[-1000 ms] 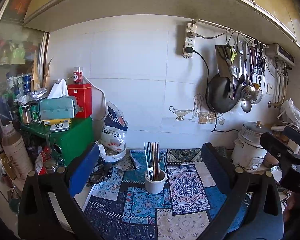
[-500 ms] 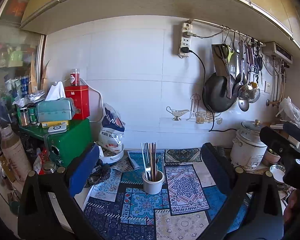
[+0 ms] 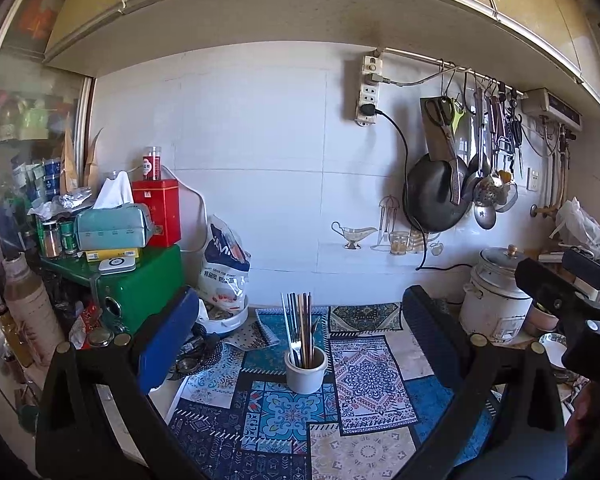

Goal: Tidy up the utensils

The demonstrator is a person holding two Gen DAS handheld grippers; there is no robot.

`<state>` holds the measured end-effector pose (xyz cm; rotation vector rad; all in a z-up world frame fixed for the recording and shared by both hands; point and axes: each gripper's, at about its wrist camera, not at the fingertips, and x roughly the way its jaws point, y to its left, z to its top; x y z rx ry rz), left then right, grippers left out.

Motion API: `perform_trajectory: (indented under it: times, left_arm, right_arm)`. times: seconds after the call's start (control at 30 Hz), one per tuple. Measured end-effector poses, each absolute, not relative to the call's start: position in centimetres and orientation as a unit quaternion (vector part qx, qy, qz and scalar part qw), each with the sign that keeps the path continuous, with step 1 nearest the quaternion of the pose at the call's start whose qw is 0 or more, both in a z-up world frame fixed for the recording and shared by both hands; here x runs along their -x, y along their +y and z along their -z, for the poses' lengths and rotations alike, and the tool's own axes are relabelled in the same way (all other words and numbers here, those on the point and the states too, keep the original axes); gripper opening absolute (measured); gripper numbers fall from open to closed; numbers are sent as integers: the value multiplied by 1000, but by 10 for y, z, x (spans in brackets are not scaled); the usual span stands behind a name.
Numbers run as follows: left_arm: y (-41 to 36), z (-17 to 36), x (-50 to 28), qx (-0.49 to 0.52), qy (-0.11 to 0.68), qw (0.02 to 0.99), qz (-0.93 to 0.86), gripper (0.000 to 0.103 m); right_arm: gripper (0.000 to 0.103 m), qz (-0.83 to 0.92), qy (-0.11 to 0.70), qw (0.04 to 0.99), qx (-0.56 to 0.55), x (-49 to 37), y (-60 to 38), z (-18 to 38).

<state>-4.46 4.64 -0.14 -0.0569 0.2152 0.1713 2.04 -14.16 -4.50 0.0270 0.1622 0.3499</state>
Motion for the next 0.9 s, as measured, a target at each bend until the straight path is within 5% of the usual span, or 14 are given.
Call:
perform_trajectory:
  times: [0.9]
  left_arm:
    - [46,3,39,25,108,991,-78,102]
  right_arm:
    - [103,-171,83,982,-6,-28,-138,46]
